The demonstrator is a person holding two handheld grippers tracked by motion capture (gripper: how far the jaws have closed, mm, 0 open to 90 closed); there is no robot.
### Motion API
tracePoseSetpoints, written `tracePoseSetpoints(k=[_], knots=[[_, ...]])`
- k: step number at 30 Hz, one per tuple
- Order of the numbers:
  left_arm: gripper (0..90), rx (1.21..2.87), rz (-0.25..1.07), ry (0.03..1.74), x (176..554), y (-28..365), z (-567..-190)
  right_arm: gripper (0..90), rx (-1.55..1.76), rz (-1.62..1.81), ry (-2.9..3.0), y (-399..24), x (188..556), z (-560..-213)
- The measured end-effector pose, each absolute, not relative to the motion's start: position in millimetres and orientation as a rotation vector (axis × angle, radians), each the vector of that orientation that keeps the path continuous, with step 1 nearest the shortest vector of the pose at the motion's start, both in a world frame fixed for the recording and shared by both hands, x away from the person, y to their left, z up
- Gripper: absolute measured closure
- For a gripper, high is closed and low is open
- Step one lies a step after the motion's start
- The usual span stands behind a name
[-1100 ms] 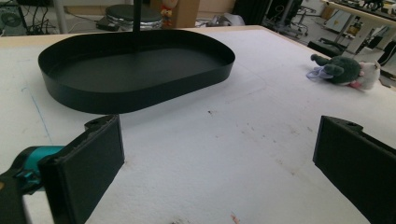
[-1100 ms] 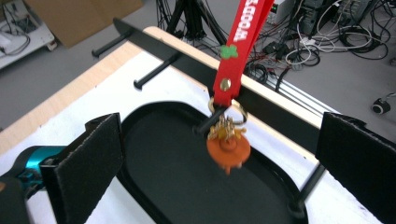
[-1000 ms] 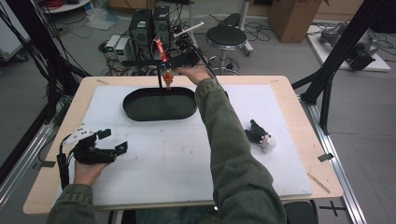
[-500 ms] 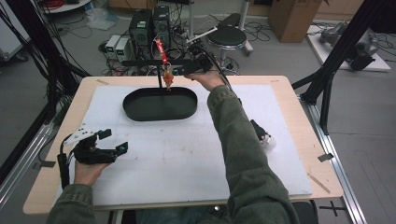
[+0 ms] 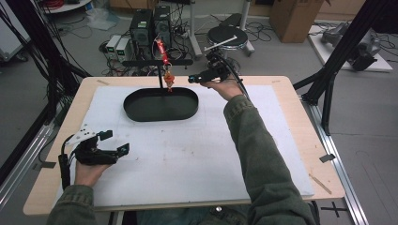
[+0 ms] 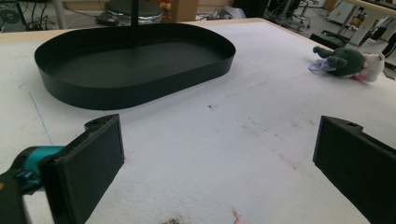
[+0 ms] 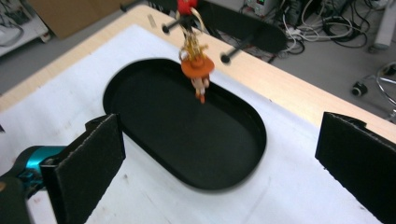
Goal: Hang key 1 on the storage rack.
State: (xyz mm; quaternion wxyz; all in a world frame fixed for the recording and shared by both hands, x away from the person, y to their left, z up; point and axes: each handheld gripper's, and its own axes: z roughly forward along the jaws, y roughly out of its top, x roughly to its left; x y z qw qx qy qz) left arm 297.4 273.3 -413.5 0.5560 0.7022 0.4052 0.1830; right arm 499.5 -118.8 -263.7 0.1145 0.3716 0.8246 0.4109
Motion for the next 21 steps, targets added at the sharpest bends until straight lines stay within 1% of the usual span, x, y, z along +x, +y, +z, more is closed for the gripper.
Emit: tracePoseSetpoints(k=[11,21], knots=[[2.3,1.670,0.433,0.955,297.4,273.3,-413.5,0.4,1.098,1.146,2.413,-147.7,486.6,-275.6],[2.3,1.672,0.433,0.956,296.7,272.1,-413.4,0.4,1.141,1.119,2.386,-187.9,467.1,-288.3]])
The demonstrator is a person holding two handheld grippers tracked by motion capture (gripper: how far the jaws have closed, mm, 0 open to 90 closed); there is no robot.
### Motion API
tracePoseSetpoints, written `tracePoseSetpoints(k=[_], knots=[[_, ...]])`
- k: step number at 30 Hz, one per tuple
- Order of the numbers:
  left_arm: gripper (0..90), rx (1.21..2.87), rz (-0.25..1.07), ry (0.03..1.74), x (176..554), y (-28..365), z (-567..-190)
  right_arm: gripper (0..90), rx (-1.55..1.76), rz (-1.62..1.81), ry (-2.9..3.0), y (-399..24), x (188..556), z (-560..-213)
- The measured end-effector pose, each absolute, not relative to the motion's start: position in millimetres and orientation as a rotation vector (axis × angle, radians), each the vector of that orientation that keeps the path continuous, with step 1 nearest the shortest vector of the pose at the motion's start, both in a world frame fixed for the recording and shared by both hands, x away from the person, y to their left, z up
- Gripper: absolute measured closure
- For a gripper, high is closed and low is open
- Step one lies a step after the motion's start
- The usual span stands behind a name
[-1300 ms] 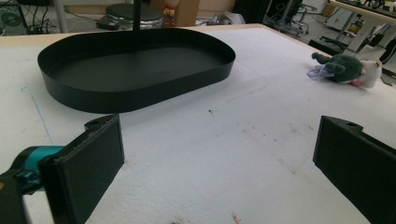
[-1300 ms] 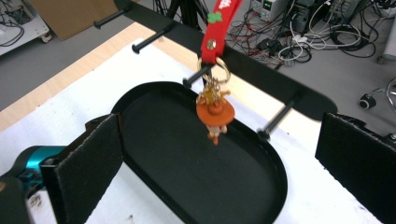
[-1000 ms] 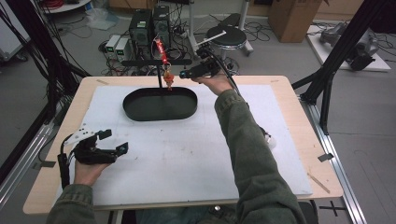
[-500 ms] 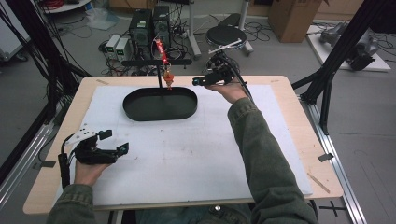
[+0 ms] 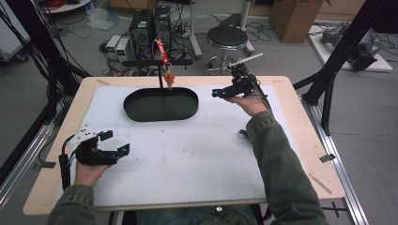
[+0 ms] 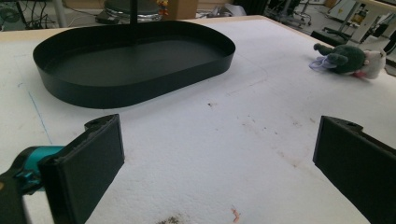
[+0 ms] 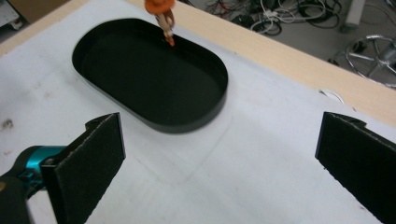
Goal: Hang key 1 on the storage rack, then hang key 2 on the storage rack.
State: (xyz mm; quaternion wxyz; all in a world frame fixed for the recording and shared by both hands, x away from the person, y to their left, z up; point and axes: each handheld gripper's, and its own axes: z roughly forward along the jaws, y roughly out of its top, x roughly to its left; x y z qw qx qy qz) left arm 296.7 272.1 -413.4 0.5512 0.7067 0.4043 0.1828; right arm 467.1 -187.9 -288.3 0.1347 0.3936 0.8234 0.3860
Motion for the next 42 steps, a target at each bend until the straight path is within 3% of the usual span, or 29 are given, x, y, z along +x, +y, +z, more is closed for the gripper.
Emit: tracePoseSetpoints(k=[11,29,42], knots=[[2.3,1.680,0.433,0.956,297.4,270.9,-414.0,0.4,1.133,1.121,2.326,-228.4,442.7,-297.6],[2.4,1.709,0.425,0.954,297.6,267.8,-414.6,0.4,1.272,1.114,2.277,-288.5,416.8,-344.8],[2.3,1.702,0.429,0.955,297.1,269.3,-413.9,0.4,1.320,1.077,2.278,-313.4,405.7,-363.4]])
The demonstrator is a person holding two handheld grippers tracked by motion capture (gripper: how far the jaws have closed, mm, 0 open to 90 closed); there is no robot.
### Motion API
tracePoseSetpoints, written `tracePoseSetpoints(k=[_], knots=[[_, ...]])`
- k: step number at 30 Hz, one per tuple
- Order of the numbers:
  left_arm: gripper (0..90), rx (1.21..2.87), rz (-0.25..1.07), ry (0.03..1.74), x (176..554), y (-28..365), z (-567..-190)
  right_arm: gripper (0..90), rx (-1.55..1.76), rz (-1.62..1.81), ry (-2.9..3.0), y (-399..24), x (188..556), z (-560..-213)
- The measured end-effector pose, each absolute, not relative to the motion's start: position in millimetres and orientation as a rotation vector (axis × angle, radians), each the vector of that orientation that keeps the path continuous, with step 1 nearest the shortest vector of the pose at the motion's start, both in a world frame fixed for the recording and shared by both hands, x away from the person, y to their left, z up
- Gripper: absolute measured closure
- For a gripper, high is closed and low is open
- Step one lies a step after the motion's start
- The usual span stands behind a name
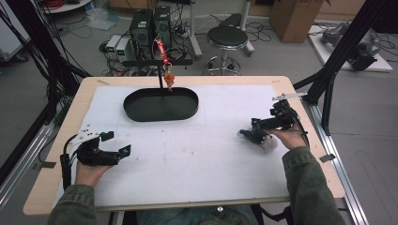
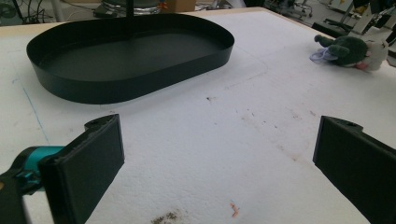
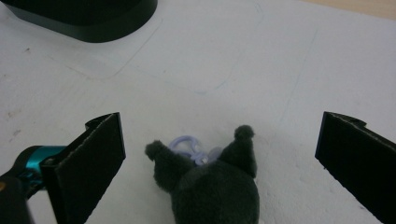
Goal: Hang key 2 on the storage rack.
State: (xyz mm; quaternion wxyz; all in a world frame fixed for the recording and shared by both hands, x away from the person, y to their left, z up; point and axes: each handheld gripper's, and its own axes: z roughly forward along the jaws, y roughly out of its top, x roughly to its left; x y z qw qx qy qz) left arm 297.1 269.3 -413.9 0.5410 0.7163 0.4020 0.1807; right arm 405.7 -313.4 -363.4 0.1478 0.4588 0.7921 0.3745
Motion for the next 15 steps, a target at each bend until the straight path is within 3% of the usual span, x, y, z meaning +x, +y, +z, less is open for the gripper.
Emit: tracePoseSetpoints(k=[15], knots=[[2.3,1.705,0.428,0.962,297.3,270.0,-413.8,0.5,1.299,0.923,2.374,-324.3,389.2,-399.7]])
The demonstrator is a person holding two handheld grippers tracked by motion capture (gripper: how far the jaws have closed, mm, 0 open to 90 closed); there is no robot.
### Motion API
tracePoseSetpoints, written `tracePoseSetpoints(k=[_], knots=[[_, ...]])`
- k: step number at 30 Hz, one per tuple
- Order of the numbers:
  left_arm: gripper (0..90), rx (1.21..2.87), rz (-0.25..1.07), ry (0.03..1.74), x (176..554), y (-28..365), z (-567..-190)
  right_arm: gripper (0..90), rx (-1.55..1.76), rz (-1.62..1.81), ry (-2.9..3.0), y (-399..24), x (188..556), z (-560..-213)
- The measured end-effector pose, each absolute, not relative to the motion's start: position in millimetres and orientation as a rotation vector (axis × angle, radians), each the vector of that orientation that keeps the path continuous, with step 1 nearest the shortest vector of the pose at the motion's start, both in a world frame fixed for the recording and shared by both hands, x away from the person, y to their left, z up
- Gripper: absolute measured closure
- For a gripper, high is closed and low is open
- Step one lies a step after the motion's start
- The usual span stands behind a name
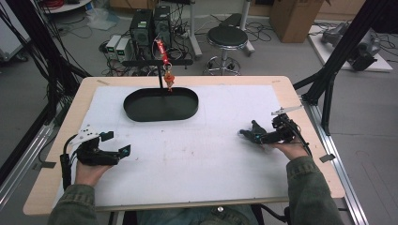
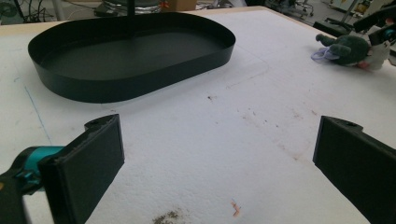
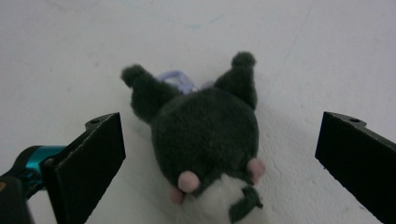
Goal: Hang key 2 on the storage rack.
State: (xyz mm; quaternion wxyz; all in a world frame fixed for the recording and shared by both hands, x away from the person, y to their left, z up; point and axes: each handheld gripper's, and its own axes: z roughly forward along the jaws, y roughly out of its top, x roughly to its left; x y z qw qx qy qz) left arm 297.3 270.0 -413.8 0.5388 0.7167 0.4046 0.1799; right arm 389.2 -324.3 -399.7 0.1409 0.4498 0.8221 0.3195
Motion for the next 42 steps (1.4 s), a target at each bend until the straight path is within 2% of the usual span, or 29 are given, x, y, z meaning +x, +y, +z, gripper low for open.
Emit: tracePoseSetpoints(k=[7,11,17,20,28,42], knots=[[2.4,1.705,0.431,0.963,297.2,270.9,-413.6,0.5,1.304,0.833,2.429,-325.5,385.3,-414.6],[2.3,1.709,0.422,0.964,297.3,270.7,-413.7,5.9,1.325,0.806,2.461,-326.6,384.0,-420.4],[2.4,1.713,0.424,0.966,297.2,270.7,-413.7,37.4,1.261,0.783,2.490,-325.2,379.3,-418.0],[2.3,1.713,0.424,0.967,297.1,270.6,-413.7,45.0,1.239,0.773,2.489,-323.8,376.4,-415.5],[2.4,1.712,0.424,0.964,297.5,270.2,-413.9,47.8,1.230,0.869,2.479,-323.6,371.2,-403.7],[2.3,1.708,0.411,0.967,297.9,269.7,-413.8,47.7,1.119,1.026,2.505,-294.8,372.9,-365.0]])
